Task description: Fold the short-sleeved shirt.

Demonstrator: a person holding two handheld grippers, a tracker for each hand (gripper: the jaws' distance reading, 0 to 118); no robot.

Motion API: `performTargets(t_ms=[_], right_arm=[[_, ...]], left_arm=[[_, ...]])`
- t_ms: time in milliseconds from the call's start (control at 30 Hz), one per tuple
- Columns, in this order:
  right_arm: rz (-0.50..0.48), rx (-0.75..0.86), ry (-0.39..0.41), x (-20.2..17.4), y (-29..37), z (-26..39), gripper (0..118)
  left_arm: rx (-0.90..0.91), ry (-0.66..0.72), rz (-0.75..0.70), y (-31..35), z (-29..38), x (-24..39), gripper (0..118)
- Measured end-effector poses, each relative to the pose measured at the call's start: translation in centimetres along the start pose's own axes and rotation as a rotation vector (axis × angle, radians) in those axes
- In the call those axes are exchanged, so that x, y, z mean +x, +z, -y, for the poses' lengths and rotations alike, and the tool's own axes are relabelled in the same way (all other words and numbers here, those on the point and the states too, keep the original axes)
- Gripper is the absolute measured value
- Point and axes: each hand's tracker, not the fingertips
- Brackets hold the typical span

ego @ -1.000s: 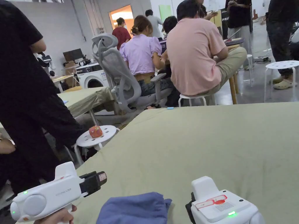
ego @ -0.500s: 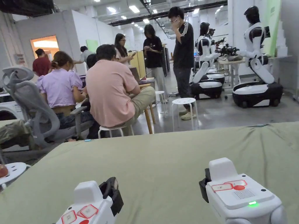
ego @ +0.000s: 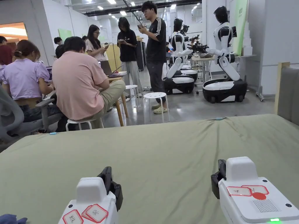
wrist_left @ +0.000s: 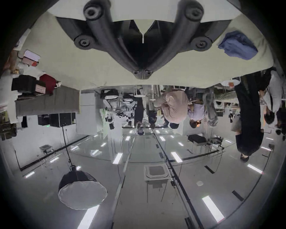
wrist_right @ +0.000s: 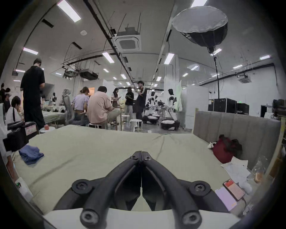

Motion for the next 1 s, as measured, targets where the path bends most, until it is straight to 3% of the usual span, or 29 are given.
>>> performTargets(t_ms=[200,333,433,600,733,1000], right_arm=[[-0.008,-0.008,0.003,0.4,2.4,2.4,1],[-0.013,0.04,0.096,-0.4,3.5,3.3,1],[-0.026,0.058,0.075,-1.0,3.6,3.4,1],[-0.006,0.069,0.078,-1.7,2.5,3.4,1],[0.029,0.057,0.034,-0.8,1.3,3.4,1],[0.055,0.018,0.025,0.2,-1.7,4.3,1]], left_arm=[[0.004,0.039,-0.096,2.8,2.2,-0.8,0],[-0.022,-0.016,-0.076,3.1,3.2,0.4,0],[0.014,0.031,-0.031,3.1,3.4,1.4,0],[0.029,-0.038,0.032,2.2,3.6,3.0,0],[0.021,-0.009,0.027,0.6,3.4,3.1,0],[-0.002,-0.019,0.03,-1.7,4.6,2.9,0]])
